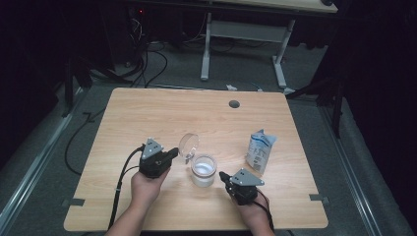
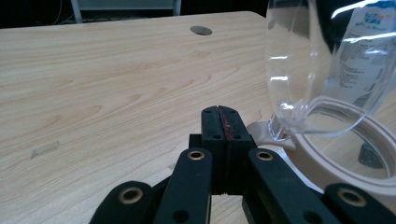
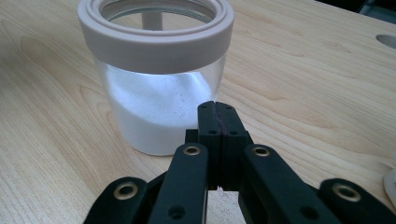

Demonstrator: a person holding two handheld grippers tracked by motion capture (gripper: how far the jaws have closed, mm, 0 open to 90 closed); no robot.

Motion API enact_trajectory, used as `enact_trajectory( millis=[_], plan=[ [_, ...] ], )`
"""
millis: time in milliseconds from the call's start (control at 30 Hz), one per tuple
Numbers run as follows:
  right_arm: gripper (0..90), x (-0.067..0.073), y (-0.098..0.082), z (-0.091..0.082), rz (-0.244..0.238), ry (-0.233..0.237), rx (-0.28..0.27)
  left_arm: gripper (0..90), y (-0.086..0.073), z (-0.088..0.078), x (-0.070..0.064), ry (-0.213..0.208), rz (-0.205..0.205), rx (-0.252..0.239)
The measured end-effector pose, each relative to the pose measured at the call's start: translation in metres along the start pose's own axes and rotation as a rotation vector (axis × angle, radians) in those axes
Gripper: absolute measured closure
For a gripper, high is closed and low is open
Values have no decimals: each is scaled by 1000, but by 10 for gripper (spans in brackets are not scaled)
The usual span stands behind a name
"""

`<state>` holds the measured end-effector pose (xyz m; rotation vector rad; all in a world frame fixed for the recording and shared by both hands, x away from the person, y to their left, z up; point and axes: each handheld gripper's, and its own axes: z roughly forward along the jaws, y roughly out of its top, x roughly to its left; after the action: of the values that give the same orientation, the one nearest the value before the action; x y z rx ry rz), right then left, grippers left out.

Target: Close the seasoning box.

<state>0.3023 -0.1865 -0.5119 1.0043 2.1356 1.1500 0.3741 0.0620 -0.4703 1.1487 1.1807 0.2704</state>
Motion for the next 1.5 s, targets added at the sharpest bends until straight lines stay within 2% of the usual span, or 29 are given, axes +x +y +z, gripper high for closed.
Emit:
enact_trajectory(
  millis=[233, 400, 633, 700, 933, 1233, 1267, 1300, 1333, 1367, 1400, 1433, 1467, 1500],
  plan=[
    [900, 1, -1, 3, -6, 2, 3, 900, -1, -2, -9, -31, -21, -11],
    [900, 0, -2, 3, -2, 2, 7, 900, -1, -1, -12, -37, -30, -17],
    [900, 1, -3, 3, -8, -3, 10, 900, -3, -3, -17, -57, -27, -18],
    [900, 1, -3, 3, -9, -2, 10, 900, -7, -4, -22, -71, -14, -8],
    [900, 2, -3, 3, -15, -3, 12, 899, -11, -6, -24, -73, 9, -5],
    [900, -1, -4, 3, -10, -3, 13, 861, -14, -15, -8, -34, 17, -3],
    [900, -1, -4, 4, -3, -5, 13, 834, -14, -16, -7, -29, 16, -1],
    [900, -2, -3, 4, -1, -8, 13, 810, -16, -20, 1, -8, 16, -2],
    [900, -2, -3, 4, -1, -8, 13, 773, -16, -20, 1, -8, 16, -2],
    [900, -2, -3, 4, 2, -7, 13, 739, -16, -24, 8, 13, 12, -2],
    [900, -2, -3, 4, 2, -7, 13, 712, -16, -24, 8, 13, 12, -2],
    [900, -2, -3, 4, 1, -8, 15, 682, -17, -32, 18, 43, 17, 0],
    [900, -2, -3, 4, 1, -8, 15, 650, -17, -32, 18, 43, 17, 0],
    [900, -2, -3, 5, 0, -8, 18, 631, -16, -39, 28, 70, 25, -3]
  ],
)
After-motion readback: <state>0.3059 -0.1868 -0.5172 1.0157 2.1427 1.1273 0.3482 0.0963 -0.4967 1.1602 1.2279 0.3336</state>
